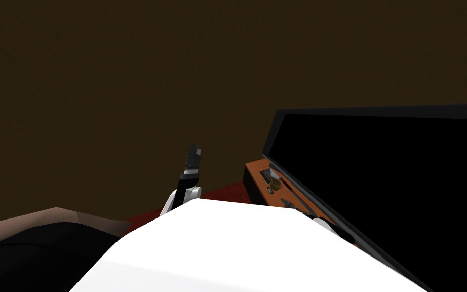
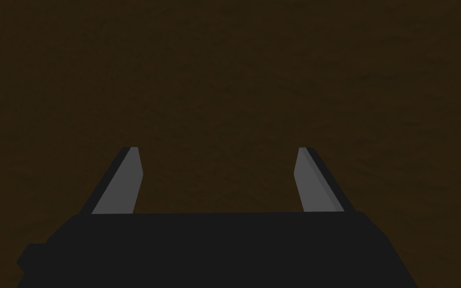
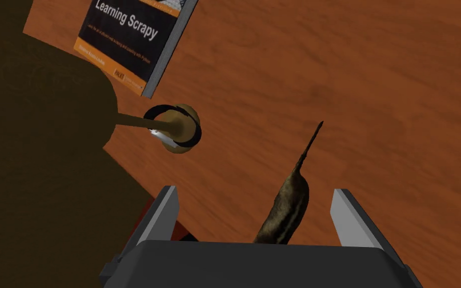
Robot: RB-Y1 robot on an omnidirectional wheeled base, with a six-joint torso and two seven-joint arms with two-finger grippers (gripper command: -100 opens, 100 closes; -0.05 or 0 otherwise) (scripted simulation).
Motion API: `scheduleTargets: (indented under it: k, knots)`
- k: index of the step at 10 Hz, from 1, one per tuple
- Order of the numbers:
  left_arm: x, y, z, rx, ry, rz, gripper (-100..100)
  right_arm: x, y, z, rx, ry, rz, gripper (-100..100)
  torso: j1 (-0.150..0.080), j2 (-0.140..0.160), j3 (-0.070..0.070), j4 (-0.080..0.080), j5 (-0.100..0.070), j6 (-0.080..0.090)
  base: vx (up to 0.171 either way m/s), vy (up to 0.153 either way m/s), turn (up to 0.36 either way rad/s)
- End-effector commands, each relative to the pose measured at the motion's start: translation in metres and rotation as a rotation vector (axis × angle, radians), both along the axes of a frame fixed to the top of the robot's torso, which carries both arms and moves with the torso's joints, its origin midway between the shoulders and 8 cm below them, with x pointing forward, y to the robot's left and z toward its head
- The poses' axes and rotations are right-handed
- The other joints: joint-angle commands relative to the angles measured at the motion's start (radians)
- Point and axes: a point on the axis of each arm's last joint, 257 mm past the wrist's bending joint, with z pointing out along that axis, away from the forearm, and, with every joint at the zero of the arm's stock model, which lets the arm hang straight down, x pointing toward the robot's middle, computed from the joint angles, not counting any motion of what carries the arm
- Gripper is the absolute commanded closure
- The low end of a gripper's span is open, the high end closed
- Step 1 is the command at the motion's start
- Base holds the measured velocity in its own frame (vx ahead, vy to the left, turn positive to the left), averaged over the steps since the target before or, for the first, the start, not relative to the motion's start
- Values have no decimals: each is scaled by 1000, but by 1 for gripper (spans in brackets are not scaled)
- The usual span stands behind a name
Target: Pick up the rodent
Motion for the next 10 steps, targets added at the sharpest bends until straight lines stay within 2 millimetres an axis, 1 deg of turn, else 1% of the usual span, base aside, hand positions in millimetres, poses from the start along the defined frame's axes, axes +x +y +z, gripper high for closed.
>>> scheduleTargets:
  k: [1, 2, 6, 8, 9, 10]
  knots:
    - [0, 0, 0, 0, 0, 0, 0, -17, -2, -11, 84, 47, -61, -100, 0, 0, 0, 0, 0, 0, 45, -2, 61]
    - [0, 0, 0, 0, 0, 0, 0, -18, -2, -12, 90, 49, -70, -100, 0, -1, 0, 0, 0, 0, 33, -3, 24]
    - [0, 0, 0, 0, 0, 0, 0, -53, -2, -31, 266, 142, -219, -100, 0, 0, 0, 0, 0, 0, 39, -4, 42]
    - [0, 0, 0, 0, 0, 0, 0, -66, -1, -36, 322, 173, -270, -100, 0, 0, 0, 0, 0, 0, 29, -2, 24]
    - [0, 0, 0, 0, 0, 0, 0, -71, 0, -39, 343, 186, -288, -100, 0, 1, 0, 0, 0, 0, 20, 1, 27]
    - [0, 0, 0, 0, 0, 0, 0, -67, -1, -38, 328, 176, -275, -100, 0, 1, 1, 0, 0, 0, 6, 1, 3]
